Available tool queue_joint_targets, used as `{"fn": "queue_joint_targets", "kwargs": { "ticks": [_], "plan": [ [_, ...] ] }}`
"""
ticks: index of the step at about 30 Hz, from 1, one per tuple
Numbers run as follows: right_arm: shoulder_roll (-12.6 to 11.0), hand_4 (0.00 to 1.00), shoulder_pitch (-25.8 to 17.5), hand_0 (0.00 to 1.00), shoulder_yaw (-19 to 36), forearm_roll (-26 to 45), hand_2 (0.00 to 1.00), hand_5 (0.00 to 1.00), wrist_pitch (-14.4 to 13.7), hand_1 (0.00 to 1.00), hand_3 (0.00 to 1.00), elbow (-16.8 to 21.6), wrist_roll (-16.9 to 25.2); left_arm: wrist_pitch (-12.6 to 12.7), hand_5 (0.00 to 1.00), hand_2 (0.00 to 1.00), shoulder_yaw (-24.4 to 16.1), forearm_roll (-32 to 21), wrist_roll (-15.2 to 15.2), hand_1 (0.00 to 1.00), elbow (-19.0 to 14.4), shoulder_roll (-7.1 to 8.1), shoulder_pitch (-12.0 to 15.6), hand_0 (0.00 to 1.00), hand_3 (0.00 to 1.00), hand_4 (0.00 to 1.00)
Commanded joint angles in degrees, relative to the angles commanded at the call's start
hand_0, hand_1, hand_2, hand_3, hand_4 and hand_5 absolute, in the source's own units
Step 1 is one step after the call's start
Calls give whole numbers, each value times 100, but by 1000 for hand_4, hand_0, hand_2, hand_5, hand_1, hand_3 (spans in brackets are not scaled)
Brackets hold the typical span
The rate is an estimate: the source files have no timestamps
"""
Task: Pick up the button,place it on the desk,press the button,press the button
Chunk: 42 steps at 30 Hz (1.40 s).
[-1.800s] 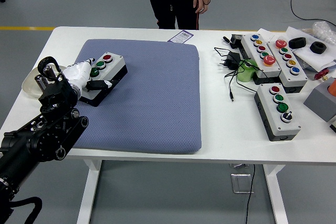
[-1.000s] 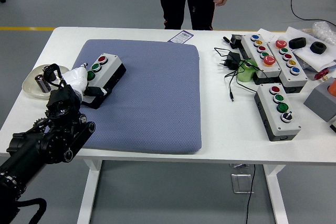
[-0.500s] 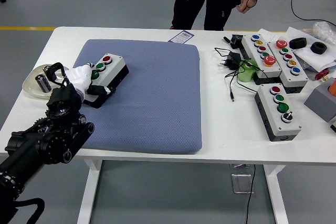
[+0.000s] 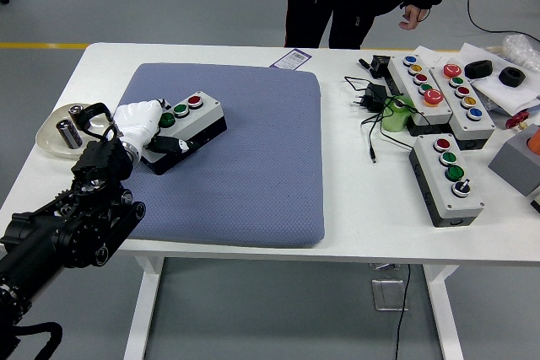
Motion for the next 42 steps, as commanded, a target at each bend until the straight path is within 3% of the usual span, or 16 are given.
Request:
{"fn": "queue_joint_targets", "kwargs": {
  "ticks": [4,8,11,13,14,15,18,19,20,25,30,31,32,37,38,42],
  "plan": [
    [-2,179,0,743,-1,1,700,111,-1,682,575,0,2,180,455,2,108,-4,-521,2,-79,100,3,2,303,998],
    [-1,179,-3,744,8,6,702,111,-3,682,575,0,2,47,425,2,-13,12,-1383,2,-186,186,61,2,318,998],
    [1,179,0,744,1,18,702,111,-5,682,575,0,3,135,425,2,-56,31,-2064,2,-252,232,119,2,318,998],
    [2,179,0,744,7,2,702,111,-4,682,575,0,1,272,425,2,-64,0,-2459,2,-318,270,155,2,318,998],
    [1,180,0,745,9,-5,702,112,-2,683,575,0,-1,348,365,2,-58,-10,-2604,2,-349,292,169,2,347,998],
    [1,180,2,745,11,-13,702,112,-1,683,575,0,-2,441,365,2,-41,-16,-2756,2,-387,323,185,2,347,998],
    [2,180,2,745,13,-1,702,112,-3,683,575,0,-1,779,365,2,130,41,-3061,2,-514,477,237,2,347,998],
    [1,180,2,745,9,4,702,112,-3,683,575,0,0,854,365,2,190,58,-3116,2,-534,520,247,2,347,998],
    [1,180,2,746,7,8,702,111,-2,683,575,0,0,962,237,2,286,84,-3193,2,-550,587,258,2,393,962],
    [5,180,-3,746,11,4,702,111,-1,683,575,0,-1,1316,237,2,628,146,-3349,2,-560,796,274,2,393,962],
    [11,179,-4,746,17,-11,702,112,-1,683,575,0,-3,1281,232,2,826,210,-3337,2,-485,881,219,2,395,963],
    [13,179,-3,746,20,-12,702,112,-2,683,575,0,-4,1235,232,2,875,232,-3325,2,-470,894,201,2,395,963],
    [14,179,-3,745,18,-11,702,112,-2,682,575,0,-4,1189,294,46,904,279,-3303,4,-466,900,189,23,412,985],
    [20,179,-9,745,26,-3,702,112,-7,682,575,0,-8,670,294,46,799,319,-3174,4,-503,882,203,23,412,985],
    [21,180,-14,745,27,-2,702,111,-8,684,575,0,-9,498,354,323,721,319,-3133,322,-511,863,221,219,541,996],
    [22,180,-25,745,23,-10,702,111,-4,684,575,0,-14,76,354,323,612,319,-3045,322,-575,854,270,219,541,996]
  ]
}}
